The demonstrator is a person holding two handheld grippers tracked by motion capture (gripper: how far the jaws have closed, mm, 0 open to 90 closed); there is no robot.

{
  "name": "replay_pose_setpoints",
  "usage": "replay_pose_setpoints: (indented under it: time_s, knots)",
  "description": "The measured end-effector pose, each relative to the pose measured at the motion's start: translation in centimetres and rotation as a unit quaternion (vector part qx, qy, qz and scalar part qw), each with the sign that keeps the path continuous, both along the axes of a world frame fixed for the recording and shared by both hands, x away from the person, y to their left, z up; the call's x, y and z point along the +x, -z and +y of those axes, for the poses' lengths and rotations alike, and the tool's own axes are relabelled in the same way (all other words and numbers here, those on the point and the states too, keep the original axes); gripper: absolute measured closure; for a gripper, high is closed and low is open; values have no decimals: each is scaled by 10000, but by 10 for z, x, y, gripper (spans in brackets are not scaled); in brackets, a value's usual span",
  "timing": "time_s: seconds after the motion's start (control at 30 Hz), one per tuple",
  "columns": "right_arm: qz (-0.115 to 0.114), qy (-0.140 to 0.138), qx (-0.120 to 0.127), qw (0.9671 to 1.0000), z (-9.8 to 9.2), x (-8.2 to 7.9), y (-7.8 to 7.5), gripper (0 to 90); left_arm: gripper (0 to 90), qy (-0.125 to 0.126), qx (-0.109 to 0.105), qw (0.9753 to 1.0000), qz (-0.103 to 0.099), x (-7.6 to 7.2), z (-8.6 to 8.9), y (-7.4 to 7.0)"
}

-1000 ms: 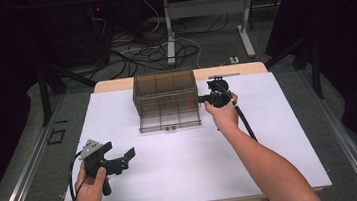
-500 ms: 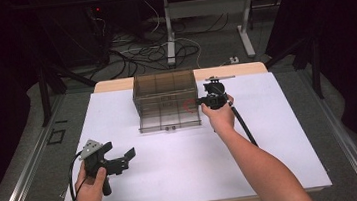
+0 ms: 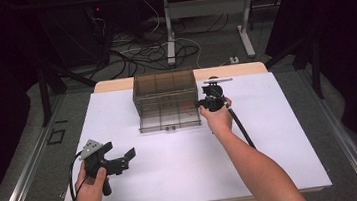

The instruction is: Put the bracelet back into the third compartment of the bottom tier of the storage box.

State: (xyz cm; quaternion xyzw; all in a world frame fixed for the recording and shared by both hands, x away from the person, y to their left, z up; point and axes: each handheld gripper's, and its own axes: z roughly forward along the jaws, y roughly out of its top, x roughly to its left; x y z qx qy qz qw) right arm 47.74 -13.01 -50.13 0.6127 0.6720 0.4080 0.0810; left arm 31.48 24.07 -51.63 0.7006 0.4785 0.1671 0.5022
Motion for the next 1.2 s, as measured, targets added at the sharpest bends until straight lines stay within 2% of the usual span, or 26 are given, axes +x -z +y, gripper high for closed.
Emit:
replay_pose_setpoints:
  time_s: [0.07,0.4,1.07,1.2]
  knots:
    - [47,11,55,10000,2,0,2,900,7,-1,-1,10000,0,0,0,0]
    - [156,-46,-79,9998,6,1,11,900,7,5,0,10000,0,0,0,0]
    - [172,48,-64,9998,11,3,16,900,7,5,-9,10000,1,0,0,0]
    - [169,17,-48,9998,11,2,16,851,7,8,-7,10000,-1,0,0,0]
